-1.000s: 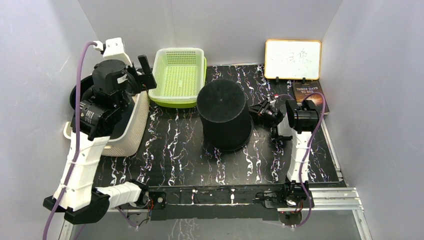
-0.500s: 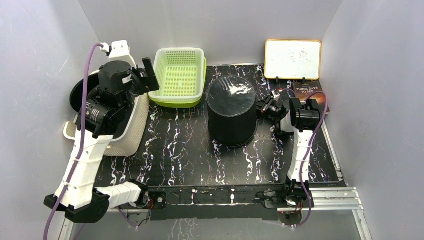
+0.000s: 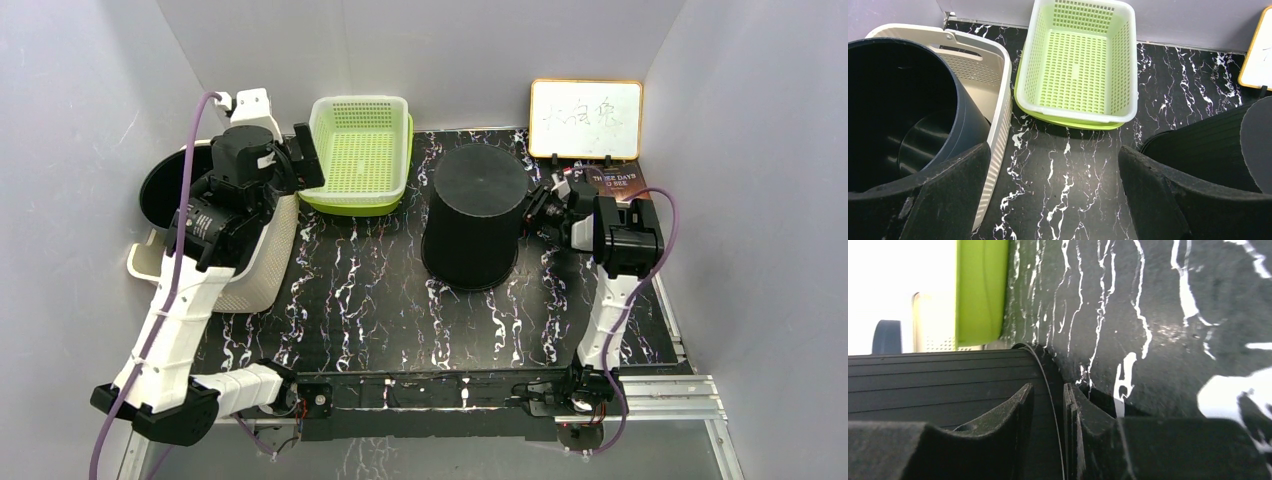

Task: Turn the large container upside down

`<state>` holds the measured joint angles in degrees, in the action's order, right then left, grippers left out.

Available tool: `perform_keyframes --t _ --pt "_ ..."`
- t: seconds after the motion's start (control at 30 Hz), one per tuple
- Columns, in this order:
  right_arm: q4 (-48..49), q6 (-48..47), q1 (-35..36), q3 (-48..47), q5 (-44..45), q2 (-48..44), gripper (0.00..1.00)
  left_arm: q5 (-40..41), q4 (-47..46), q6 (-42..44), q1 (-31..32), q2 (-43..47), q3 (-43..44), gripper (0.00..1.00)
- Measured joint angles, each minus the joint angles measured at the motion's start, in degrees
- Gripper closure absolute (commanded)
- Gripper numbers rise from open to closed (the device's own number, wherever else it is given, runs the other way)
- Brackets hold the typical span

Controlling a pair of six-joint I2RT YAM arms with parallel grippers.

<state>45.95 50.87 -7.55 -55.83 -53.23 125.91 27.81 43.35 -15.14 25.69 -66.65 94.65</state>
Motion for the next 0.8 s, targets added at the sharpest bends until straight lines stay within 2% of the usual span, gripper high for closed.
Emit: perform_keyframes --t 0.17,0.33,0.5,0.63,0.67,0.7,0.73,0.8 --pt "-16.9 -11.1 -0.1 -1.1 7.8 -8.2 0.68 -0.3 -0.8 -0.1 0.0 0.0 -1.7 0.02" --pt "-33.1 -21.0 1.2 -1.7 20.2 -21.0 0.65 -0.5 -1.3 -0.2 0.0 0.1 -3.7 0.02" --pt "-43.6 -25.7 5.5 -0.2 37.0 -35.3 0.56 -1.4 -2.0 -0.2 0.0 0.1 -3.9 0.02" --pt "-49.7 -26.5 9.6 3.7 46.2 -44.0 0.53 -3.2 -3.7 -0.5 0.0 0.0 -5.1 0.02" --pt "-51.5 -26.8 10.4 4.4 48.1 -45.7 0.38 -3.6 -4.0 -0.5 0.0 -0.2 -5.4 0.02" --pt "-52.9 -26.9 10.9 5.1 49.3 -47.0 0.14 -4.0 -4.1 -0.5 0.0 -0.4 -5.5 0.02" --pt "-54.9 -27.4 11.4 6.4 51.3 -49.4 0.04 -4.3 -4.2 -0.4 0.0 -0.7 -5.5 0.02" --pt "-58.2 -27.5 11.4 8.3 53.9 -54.2 0.02 -4.6 -4.5 -0.3 0.0 -1.4 -5.5 0.02"
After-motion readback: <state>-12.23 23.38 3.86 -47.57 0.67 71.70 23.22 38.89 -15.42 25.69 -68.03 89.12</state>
